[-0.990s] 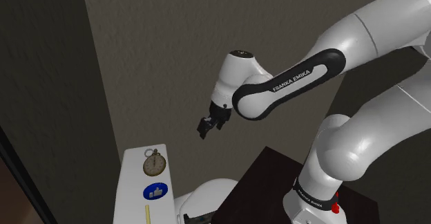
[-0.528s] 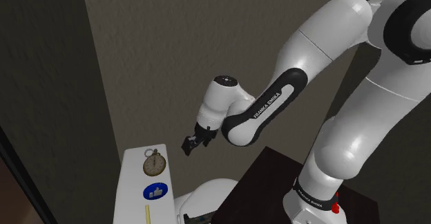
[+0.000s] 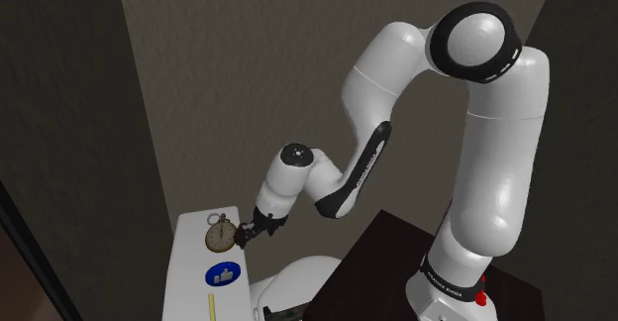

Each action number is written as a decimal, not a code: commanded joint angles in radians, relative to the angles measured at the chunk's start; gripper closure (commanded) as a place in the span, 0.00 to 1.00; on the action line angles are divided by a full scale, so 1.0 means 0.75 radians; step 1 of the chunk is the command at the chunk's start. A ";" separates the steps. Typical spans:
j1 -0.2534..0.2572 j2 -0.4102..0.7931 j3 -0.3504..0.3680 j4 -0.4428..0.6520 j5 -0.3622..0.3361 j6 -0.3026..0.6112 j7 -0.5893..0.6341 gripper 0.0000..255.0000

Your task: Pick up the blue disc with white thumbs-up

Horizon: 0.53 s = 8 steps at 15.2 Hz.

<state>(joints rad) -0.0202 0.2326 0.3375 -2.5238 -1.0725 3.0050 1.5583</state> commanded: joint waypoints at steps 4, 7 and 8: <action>0.262 0.281 -0.199 0.272 -0.479 0.005 0.569 0.00; 0.332 0.417 -0.231 0.414 -0.616 -0.006 0.754 0.00; 0.339 0.437 -0.239 0.429 -0.652 -0.004 0.790 0.00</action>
<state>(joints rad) 0.2239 0.5375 0.1665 -2.2235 -1.5277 3.0010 2.1121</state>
